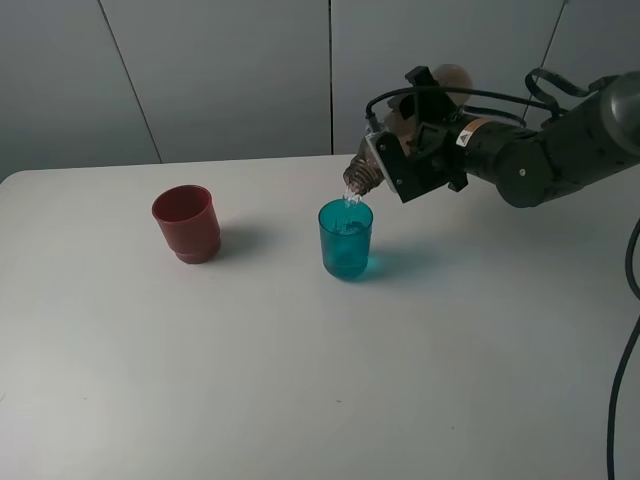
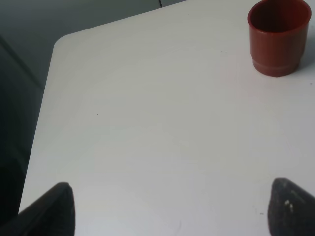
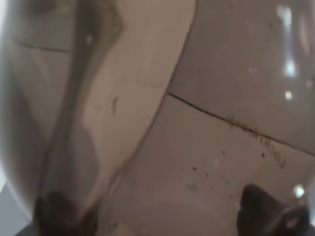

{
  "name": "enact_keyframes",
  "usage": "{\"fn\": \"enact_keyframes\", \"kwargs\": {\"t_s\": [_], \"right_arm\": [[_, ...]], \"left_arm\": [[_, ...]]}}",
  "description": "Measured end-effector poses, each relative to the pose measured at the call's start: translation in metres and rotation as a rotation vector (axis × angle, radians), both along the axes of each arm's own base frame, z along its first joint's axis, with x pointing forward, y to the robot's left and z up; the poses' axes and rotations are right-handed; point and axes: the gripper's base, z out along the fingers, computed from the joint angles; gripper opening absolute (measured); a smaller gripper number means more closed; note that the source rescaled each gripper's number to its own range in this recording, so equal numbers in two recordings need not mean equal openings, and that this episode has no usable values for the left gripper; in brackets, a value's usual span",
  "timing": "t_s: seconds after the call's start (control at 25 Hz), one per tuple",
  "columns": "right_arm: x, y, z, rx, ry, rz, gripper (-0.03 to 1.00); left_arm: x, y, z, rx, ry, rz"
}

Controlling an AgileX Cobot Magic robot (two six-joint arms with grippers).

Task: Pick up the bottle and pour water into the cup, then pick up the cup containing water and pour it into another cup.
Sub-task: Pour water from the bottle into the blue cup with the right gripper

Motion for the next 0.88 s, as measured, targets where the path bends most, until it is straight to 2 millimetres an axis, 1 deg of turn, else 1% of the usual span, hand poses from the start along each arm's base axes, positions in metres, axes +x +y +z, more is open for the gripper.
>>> {"fn": "enact_keyframes", "kwargs": {"t_s": [0.88], "right_arm": [[-0.0003, 0.0022, 0.0018, -0.042, -0.040, 0.042, 0.02]], "left_arm": [[0.0000, 0.0000, 0.0000, 0.000, 0.000, 0.000]]}}
